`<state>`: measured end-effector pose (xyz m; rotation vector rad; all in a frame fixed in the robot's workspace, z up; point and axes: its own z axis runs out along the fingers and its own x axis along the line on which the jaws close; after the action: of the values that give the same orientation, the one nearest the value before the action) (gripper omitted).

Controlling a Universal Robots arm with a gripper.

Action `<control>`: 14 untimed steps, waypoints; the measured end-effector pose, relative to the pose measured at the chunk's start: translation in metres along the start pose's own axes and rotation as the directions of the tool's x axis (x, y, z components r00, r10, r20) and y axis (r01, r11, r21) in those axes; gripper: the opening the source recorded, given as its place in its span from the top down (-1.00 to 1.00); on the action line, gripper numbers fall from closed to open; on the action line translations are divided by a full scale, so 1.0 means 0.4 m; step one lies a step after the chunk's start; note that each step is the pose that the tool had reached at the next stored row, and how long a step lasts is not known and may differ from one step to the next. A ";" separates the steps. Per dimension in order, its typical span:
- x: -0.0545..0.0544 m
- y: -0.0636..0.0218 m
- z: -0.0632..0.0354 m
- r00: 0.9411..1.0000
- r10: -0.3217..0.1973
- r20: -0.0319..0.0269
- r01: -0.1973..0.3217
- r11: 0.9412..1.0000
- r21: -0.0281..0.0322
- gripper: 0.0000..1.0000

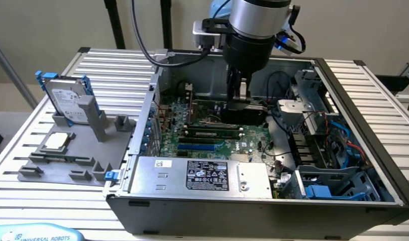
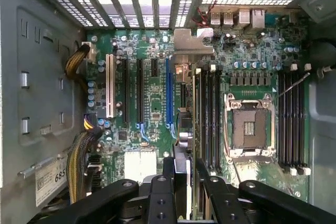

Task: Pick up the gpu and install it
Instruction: 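Insert the gpu into the slot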

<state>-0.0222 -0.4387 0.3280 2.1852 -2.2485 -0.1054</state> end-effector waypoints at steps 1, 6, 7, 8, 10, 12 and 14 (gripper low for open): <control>0.000 0.005 0.005 1.000 -0.003 0.000 0.003 1.000 0.001 0.47; 0.003 0.046 0.029 1.000 -0.008 0.000 0.008 1.000 0.005 0.47; 0.003 0.055 0.034 1.000 -0.008 0.000 0.008 1.000 0.006 0.47; 0.003 0.066 0.038 1.000 -0.008 0.000 0.008 1.000 0.007 0.47; 0.005 0.088 0.047 1.000 -0.008 0.000 0.008 1.000 0.010 0.47; 0.006 0.109 0.055 1.000 -0.008 0.000 0.008 1.000 0.015 0.47; 0.007 0.129 0.061 1.000 -0.009 0.000 0.009 1.000 0.021 0.47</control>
<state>-0.0751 -0.4389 0.3061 2.2050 -2.2506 -0.0826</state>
